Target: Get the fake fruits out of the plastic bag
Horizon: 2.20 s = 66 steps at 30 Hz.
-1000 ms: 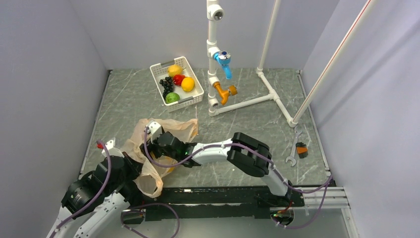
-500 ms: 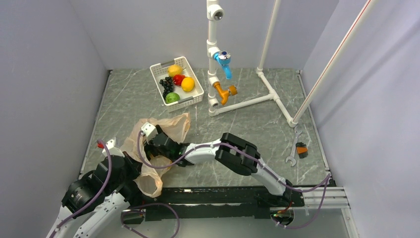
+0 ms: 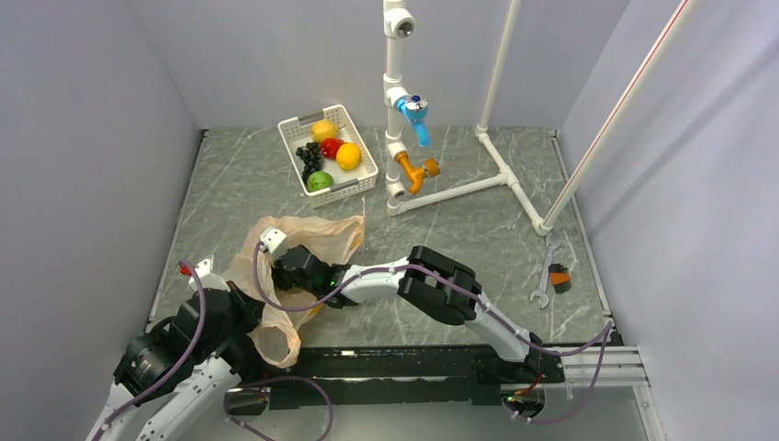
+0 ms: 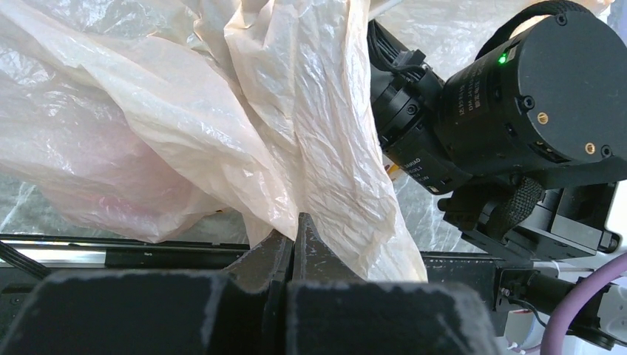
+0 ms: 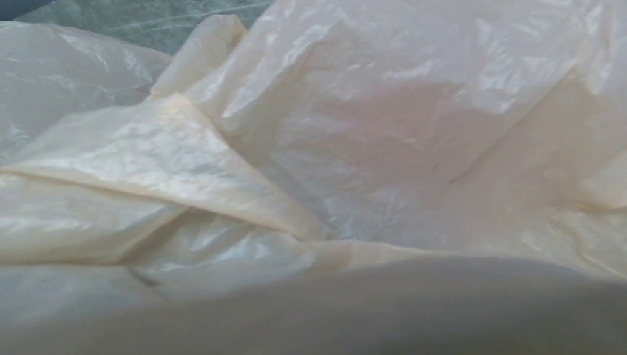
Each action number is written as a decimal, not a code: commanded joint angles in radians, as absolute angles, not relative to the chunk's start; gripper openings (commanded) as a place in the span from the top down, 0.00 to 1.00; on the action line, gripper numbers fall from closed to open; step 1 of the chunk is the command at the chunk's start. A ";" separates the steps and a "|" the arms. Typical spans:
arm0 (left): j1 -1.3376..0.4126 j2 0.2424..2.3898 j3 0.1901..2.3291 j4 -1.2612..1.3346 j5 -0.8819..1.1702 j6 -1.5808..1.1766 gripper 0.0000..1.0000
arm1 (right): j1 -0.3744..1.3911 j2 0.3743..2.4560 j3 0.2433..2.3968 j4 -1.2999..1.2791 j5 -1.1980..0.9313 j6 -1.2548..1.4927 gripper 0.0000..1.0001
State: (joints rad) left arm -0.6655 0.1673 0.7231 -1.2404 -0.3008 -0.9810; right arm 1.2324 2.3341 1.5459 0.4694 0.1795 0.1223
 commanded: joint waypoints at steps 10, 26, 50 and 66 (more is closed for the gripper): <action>-0.669 0.149 0.725 -1.245 -0.308 -0.995 1.00 | 1.226 2.159 1.511 0.350 0.101 0.205 0.91; -0.668 0.066 0.729 -1.273 -0.340 -1.034 1.00 | 1.212 1.961 1.375 0.392 -0.057 0.328 1.00; -0.668 0.142 0.796 -1.359 -0.389 -1.053 1.00 | 1.205 1.585 1.115 0.286 -0.014 0.246 1.00; -0.669 0.209 0.755 -1.304 -0.331 -1.002 1.00 | 1.166 1.485 1.270 0.238 0.329 0.011 1.00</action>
State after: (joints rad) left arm -0.6655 0.2234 0.7586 -1.3258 -0.3462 -1.0149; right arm 1.1912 1.4368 1.1610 0.1974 0.1993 0.1051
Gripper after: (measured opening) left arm 0.012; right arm 0.150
